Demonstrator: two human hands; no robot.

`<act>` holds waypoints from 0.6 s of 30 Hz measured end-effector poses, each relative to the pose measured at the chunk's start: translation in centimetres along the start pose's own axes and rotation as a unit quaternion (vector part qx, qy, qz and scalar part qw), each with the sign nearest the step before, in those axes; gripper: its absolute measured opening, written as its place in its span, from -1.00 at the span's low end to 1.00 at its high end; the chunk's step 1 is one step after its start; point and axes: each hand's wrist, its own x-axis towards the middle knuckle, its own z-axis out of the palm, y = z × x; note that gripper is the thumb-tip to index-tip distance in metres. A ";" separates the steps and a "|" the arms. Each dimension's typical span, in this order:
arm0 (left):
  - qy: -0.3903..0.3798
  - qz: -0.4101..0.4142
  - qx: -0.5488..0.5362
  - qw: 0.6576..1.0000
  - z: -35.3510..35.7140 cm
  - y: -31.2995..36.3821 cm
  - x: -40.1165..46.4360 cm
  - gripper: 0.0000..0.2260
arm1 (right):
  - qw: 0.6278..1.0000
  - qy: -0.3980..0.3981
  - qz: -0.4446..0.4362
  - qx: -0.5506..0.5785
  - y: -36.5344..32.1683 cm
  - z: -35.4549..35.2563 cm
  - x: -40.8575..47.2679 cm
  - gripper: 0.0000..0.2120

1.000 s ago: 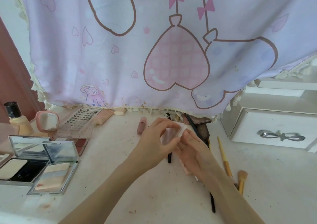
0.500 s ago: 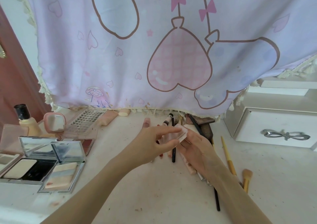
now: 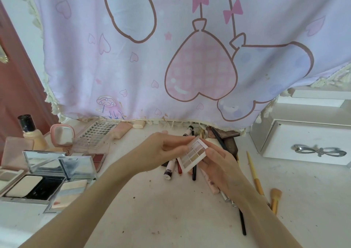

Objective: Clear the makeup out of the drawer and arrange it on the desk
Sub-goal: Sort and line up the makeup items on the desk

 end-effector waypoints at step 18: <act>0.076 -0.088 0.291 0.950 -13.4 -7.0 3.7 -0.69 | 0.972 0.136 0.184 -0.059 5.2 9.3 11.6 -0.74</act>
